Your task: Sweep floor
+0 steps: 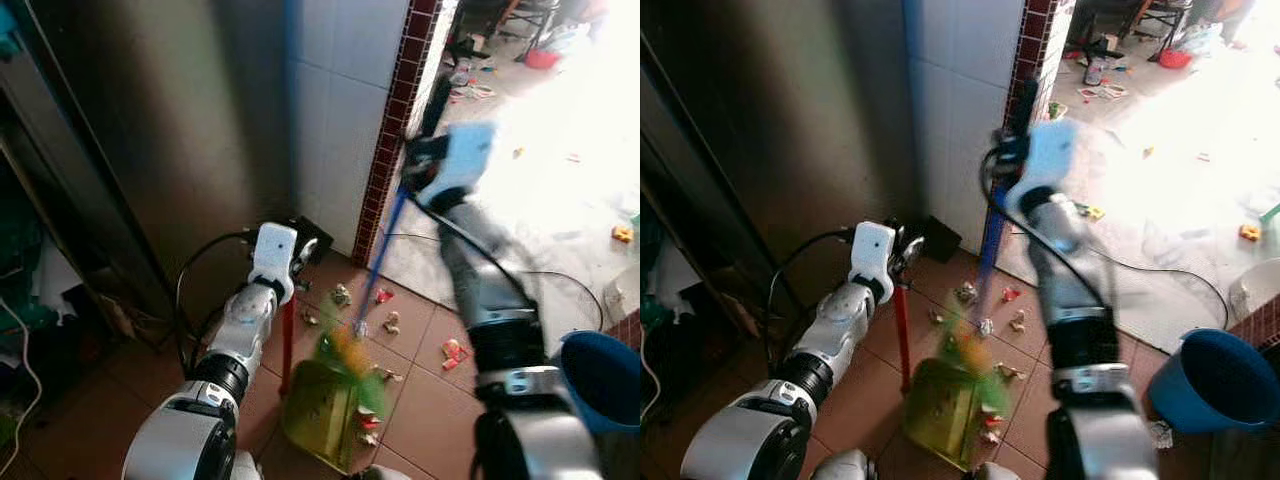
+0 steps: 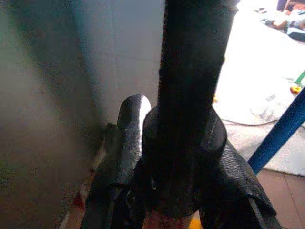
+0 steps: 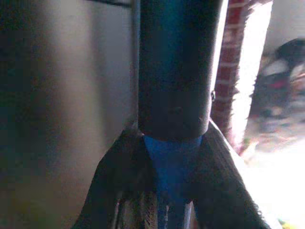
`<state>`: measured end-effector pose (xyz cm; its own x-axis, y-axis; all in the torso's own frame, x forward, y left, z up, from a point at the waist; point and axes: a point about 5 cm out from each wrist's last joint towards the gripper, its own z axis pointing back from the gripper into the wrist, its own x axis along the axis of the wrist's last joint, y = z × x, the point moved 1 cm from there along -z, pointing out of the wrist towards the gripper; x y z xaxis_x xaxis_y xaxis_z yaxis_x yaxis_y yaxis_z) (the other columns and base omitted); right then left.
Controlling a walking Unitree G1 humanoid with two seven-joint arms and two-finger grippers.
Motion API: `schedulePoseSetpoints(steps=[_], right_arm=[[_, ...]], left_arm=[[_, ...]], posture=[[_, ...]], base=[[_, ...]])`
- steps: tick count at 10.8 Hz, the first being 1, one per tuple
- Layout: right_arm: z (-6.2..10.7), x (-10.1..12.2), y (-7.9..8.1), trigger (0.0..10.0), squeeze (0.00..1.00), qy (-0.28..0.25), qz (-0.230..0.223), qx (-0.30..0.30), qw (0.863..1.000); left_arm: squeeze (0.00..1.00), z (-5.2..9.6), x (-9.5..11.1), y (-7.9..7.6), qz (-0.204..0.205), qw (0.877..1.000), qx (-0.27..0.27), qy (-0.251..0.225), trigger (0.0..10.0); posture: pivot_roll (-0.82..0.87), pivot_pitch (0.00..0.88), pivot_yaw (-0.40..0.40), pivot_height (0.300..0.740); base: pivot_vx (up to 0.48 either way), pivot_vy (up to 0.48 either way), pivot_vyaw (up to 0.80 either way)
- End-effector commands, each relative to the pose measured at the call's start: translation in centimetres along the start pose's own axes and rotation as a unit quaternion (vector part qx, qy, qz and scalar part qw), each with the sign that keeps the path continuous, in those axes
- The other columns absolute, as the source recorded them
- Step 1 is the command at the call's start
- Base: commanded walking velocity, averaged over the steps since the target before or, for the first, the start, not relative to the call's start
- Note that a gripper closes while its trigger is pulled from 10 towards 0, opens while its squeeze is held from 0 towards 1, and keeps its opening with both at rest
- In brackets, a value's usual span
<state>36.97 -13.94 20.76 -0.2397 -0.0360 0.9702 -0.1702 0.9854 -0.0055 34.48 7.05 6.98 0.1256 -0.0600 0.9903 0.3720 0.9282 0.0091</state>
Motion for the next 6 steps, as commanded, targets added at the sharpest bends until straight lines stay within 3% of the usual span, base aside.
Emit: schedulePoseSetpoints(steps=[1,4,6], right_arm=[[-0.2,2.1,-1.1,10.0,0.0,-0.053,0.036,-0.029,0.998],[0.4,0.2,-2.5,10.0,0.0,-0.03,0.088,-0.064,0.994],[0.9,-1.2,-3.1,10.0,0.0,-0.014,0.107,-0.08,0.991]], left_arm=[[0.0,-0.2,2.3,0.1,-0.004,0.999,-0.004,-0.044,10.0],[0.0,0.7,4.6,1.4,0.003,0.995,0.022,-0.093,10.0],[0.0,2.1,4.2,2.3,-0.012,0.996,0.041,-0.084,10.0]], posture=[[-0.01,0.0,-0.027,0.74],[0.01,0.0,-0.034,0.74],[0.02,0.0,-0.038,0.74]], base=[[0.0,0.0,0.0],[0.0,0.0,0.0],[0.0,0.0,0.0]])
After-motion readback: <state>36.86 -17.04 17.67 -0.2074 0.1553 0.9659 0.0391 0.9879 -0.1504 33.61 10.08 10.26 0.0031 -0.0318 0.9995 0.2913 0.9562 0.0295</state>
